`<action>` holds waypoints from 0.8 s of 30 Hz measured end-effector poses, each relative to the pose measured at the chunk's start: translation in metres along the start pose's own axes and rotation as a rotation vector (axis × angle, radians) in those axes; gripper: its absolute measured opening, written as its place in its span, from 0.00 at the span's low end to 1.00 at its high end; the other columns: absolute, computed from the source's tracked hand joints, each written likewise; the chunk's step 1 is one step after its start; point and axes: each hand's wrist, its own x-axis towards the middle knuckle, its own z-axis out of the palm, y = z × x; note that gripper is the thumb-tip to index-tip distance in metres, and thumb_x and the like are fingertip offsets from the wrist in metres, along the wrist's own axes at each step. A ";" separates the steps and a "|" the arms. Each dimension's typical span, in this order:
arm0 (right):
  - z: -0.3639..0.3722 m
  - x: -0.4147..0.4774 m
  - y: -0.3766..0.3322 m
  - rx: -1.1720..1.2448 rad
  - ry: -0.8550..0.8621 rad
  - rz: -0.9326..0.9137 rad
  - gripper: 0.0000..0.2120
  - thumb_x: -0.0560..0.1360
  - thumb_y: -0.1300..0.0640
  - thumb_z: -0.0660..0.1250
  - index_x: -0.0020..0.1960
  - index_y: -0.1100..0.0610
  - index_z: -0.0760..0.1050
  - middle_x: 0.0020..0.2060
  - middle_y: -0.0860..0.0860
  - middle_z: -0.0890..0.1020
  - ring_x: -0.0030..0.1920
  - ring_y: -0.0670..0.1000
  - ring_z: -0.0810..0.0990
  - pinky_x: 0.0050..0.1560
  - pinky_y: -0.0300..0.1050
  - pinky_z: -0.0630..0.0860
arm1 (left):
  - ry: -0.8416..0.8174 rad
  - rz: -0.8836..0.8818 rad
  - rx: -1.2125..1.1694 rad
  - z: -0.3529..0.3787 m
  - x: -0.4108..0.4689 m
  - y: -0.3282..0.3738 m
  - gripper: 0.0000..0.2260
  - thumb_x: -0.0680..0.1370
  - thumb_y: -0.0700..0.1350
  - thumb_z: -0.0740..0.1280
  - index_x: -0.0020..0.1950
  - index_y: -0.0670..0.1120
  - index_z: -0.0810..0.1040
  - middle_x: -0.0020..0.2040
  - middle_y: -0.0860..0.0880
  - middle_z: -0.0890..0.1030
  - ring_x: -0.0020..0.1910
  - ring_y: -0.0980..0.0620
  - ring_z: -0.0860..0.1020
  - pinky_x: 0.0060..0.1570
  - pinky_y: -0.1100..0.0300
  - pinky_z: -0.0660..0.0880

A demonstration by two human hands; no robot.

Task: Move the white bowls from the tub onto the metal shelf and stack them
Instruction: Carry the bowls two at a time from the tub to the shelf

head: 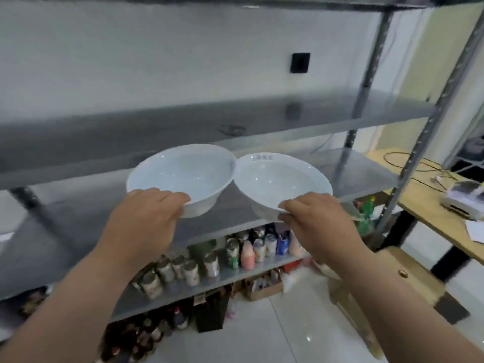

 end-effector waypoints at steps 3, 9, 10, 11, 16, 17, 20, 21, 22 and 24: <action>-0.005 0.049 -0.011 0.050 0.089 -0.154 0.04 0.76 0.52 0.69 0.48 0.51 0.80 0.37 0.47 0.83 0.40 0.56 0.79 0.41 0.50 0.75 | 0.046 -0.122 0.108 -0.034 -0.002 -0.025 0.10 0.75 0.44 0.62 0.52 0.48 0.81 0.39 0.51 0.83 0.39 0.43 0.78 0.39 0.53 0.70; -0.003 0.133 -0.041 0.133 0.231 -0.343 0.03 0.75 0.53 0.71 0.47 0.52 0.81 0.36 0.48 0.83 0.39 0.58 0.81 0.39 0.50 0.73 | 0.113 -0.280 0.282 -0.082 -0.005 -0.067 0.09 0.73 0.43 0.61 0.47 0.48 0.80 0.35 0.51 0.81 0.35 0.43 0.78 0.35 0.55 0.70; 0.001 0.144 -0.047 0.148 0.237 -0.356 0.03 0.75 0.53 0.71 0.47 0.52 0.81 0.36 0.48 0.83 0.39 0.58 0.81 0.39 0.50 0.73 | 0.118 -0.304 0.308 -0.084 -0.006 -0.075 0.08 0.72 0.43 0.61 0.46 0.48 0.79 0.34 0.52 0.81 0.34 0.44 0.77 0.34 0.56 0.67; 0.006 0.156 -0.053 0.158 0.237 -0.364 0.03 0.75 0.53 0.71 0.47 0.52 0.81 0.35 0.48 0.83 0.39 0.58 0.80 0.40 0.50 0.73 | 0.119 -0.325 0.329 -0.083 -0.006 -0.084 0.08 0.72 0.42 0.61 0.45 0.48 0.79 0.33 0.52 0.80 0.34 0.44 0.77 0.35 0.57 0.65; 0.036 0.216 -0.088 0.153 0.175 -0.418 0.05 0.77 0.52 0.68 0.47 0.52 0.81 0.34 0.47 0.81 0.39 0.57 0.79 0.41 0.49 0.71 | 0.078 -0.414 0.350 -0.070 -0.009 -0.146 0.06 0.75 0.41 0.62 0.47 0.49 0.78 0.37 0.52 0.81 0.37 0.44 0.78 0.35 0.56 0.66; 0.043 0.228 -0.096 0.153 0.163 -0.426 0.05 0.78 0.52 0.67 0.48 0.51 0.81 0.35 0.47 0.81 0.40 0.56 0.79 0.42 0.49 0.70 | 0.065 -0.437 0.354 -0.067 -0.011 -0.161 0.05 0.76 0.40 0.63 0.46 0.49 0.78 0.37 0.52 0.81 0.37 0.45 0.77 0.34 0.57 0.66; 0.067 0.264 -0.127 0.142 0.138 -0.432 0.08 0.80 0.50 0.63 0.51 0.50 0.80 0.38 0.47 0.81 0.42 0.55 0.79 0.46 0.48 0.68 | 0.051 -0.457 0.379 -0.057 -0.015 -0.213 0.03 0.75 0.40 0.67 0.45 0.48 0.78 0.36 0.51 0.81 0.36 0.44 0.77 0.33 0.57 0.66; 0.076 0.278 -0.140 0.142 0.140 -0.433 0.07 0.79 0.51 0.63 0.50 0.50 0.80 0.38 0.47 0.81 0.42 0.55 0.79 0.45 0.48 0.66 | 0.040 -0.462 0.383 -0.053 -0.017 -0.234 0.03 0.75 0.40 0.67 0.45 0.48 0.78 0.36 0.50 0.81 0.36 0.44 0.77 0.33 0.57 0.66; 0.084 0.291 -0.153 0.147 0.145 -0.433 0.07 0.79 0.51 0.64 0.50 0.50 0.80 0.37 0.47 0.81 0.42 0.56 0.79 0.44 0.47 0.64 | 0.023 -0.477 0.387 -0.050 -0.020 -0.255 0.03 0.75 0.40 0.67 0.45 0.48 0.78 0.36 0.50 0.81 0.36 0.44 0.77 0.33 0.57 0.65; 0.100 0.318 -0.181 0.146 0.127 -0.431 0.07 0.79 0.51 0.64 0.52 0.51 0.80 0.39 0.48 0.82 0.44 0.56 0.79 0.44 0.46 0.61 | -0.015 -0.505 0.429 -0.044 -0.026 -0.296 0.05 0.75 0.40 0.68 0.47 0.49 0.79 0.37 0.51 0.81 0.36 0.44 0.78 0.34 0.58 0.63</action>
